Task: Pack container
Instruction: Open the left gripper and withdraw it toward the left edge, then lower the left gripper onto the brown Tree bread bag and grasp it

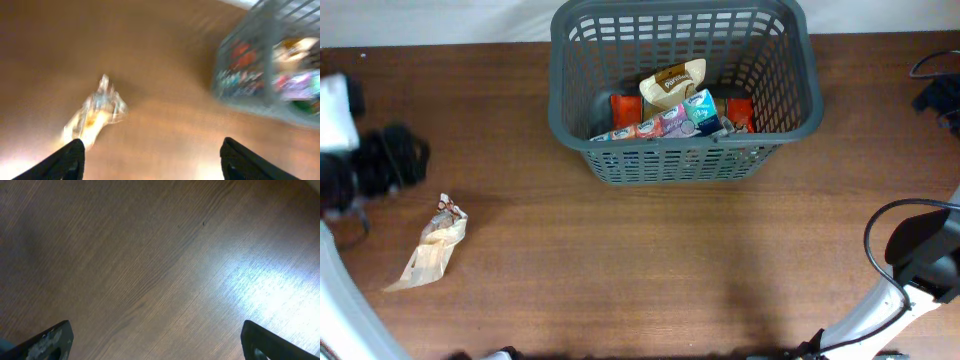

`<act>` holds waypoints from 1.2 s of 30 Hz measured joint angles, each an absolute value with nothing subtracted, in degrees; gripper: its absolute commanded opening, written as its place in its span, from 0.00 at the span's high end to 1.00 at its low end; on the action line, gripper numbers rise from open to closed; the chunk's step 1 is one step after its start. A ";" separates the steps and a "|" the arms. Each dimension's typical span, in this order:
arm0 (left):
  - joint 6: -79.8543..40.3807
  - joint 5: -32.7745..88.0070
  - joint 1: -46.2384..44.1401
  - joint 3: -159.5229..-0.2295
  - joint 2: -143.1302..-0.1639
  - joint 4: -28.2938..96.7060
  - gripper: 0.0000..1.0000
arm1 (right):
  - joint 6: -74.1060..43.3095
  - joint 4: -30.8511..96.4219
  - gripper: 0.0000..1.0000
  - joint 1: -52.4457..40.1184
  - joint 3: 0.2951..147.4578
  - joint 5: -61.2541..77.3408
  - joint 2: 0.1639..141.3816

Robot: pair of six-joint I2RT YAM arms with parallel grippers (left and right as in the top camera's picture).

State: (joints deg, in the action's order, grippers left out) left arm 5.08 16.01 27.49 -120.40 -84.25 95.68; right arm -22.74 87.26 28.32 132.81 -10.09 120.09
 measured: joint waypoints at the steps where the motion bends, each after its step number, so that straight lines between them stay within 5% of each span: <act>1: 5.58 15.51 29.19 -115.18 -82.39 94.96 0.18 | -22.74 87.26 0.01 28.32 132.81 -10.11 120.09; 4: 7.11 14.48 32.64 -103.83 -79.77 90.78 0.13 | -22.72 87.24 0.01 28.32 132.81 -10.11 120.09; 5: 7.70 14.13 34.11 -98.74 -79.61 88.53 0.00 | -22.74 87.26 0.01 28.32 132.81 -10.17 120.09; 13: 2.00 11.35 37.76 -77.38 -82.02 75.66 0.01 | -22.72 87.15 0.01 28.32 132.81 -10.28 120.09; 36: -64.55 15.46 37.76 -68.45 -83.53 71.55 0.01 | -22.76 87.15 0.01 28.32 132.79 -10.28 120.09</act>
